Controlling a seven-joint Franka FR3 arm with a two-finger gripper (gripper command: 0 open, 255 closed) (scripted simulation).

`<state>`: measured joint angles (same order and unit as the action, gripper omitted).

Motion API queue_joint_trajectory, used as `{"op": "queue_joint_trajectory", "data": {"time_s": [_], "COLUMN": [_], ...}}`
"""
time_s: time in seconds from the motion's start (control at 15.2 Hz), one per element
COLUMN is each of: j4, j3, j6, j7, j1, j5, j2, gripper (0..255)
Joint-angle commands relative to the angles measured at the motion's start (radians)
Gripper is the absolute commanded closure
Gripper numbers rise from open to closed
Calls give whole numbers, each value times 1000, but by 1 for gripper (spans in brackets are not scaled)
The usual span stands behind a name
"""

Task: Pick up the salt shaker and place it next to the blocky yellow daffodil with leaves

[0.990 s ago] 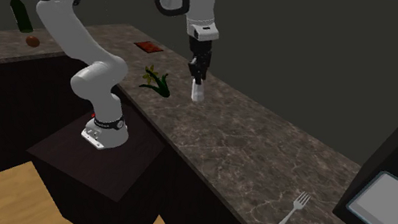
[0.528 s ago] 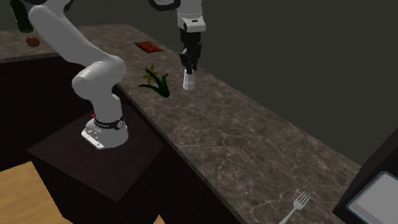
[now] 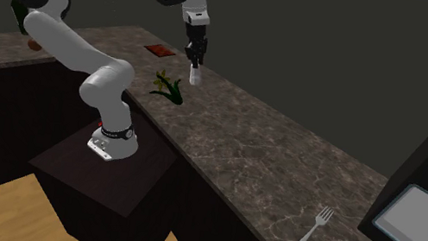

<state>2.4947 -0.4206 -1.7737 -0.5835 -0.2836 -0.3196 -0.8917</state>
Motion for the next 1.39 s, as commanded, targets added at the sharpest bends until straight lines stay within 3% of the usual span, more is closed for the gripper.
{"op": "queue_joint_trajectory", "data": {"time_s": [0.0,0.73,1.32], "j4": [-9,-145,-350], "j3": [-49,-297,-535], "j6": [11,47,54], "j7": [-56,-324,-543], "j1": [-24,-81,-29], "j5": [-33,-168,-228], "j2": [-12,12,104], "gripper": [255,255,255]}}
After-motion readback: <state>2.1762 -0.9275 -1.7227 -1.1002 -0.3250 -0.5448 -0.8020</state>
